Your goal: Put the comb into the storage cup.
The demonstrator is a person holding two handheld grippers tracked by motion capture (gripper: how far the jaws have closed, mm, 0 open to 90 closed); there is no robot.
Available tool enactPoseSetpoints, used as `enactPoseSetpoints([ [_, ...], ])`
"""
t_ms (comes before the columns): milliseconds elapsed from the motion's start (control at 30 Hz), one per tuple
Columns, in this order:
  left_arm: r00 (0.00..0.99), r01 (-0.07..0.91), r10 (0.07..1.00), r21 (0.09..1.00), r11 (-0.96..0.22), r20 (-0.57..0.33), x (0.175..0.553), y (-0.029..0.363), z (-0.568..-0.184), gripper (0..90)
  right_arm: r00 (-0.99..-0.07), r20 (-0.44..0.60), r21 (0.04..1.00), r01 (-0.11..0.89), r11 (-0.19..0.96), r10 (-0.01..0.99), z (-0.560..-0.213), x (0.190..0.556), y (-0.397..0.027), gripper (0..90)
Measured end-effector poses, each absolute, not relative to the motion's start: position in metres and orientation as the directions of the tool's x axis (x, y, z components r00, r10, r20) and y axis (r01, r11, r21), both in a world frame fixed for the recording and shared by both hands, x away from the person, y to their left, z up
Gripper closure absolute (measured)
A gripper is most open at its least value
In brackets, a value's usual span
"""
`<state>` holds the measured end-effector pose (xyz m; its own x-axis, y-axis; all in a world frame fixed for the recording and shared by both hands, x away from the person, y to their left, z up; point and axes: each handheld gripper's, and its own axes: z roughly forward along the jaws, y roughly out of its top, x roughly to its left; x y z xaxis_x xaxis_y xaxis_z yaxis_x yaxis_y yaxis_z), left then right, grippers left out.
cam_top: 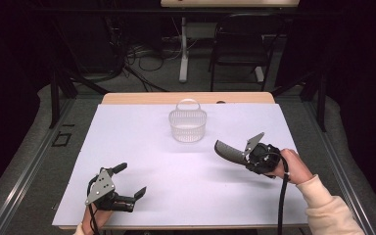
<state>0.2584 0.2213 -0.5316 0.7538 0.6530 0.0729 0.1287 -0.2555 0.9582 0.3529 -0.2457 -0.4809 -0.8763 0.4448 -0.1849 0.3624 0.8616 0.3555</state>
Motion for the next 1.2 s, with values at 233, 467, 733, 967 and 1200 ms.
enactPoseSetpoints([
  [233,0.754,0.129,0.653,0.958,-0.255,0.072,0.2585,0.2213,-0.5316,0.0,-0.867,-0.182,0.389,0.370,0.843,0.465,-0.4796,0.3533,-0.2472,72.7],
  [467,0.753,0.128,0.654,0.959,-0.253,0.072,0.2586,0.2213,-0.5316,0.0,-0.848,-0.172,0.429,0.393,0.813,0.501,-0.4784,0.3532,-0.2490,72.7],
  [733,0.752,0.130,0.656,0.960,-0.249,0.068,0.2585,0.2213,-0.5316,0.0,-0.835,-0.170,0.474,0.396,0.786,0.523,-0.4785,0.3538,-0.2495,72.7],
  [967,0.751,0.130,0.656,0.960,-0.248,0.068,0.2583,0.2214,-0.5315,0.0,-0.826,-0.171,0.499,0.397,0.770,0.537,-0.4763,0.3503,-0.2472,72.7],
  [1200,0.750,0.129,0.657,0.960,-0.249,0.069,0.2583,0.2217,-0.5315,0.0,-0.817,-0.167,0.509,0.408,0.758,0.552,-0.4756,0.3511,-0.2493,72.7],
])
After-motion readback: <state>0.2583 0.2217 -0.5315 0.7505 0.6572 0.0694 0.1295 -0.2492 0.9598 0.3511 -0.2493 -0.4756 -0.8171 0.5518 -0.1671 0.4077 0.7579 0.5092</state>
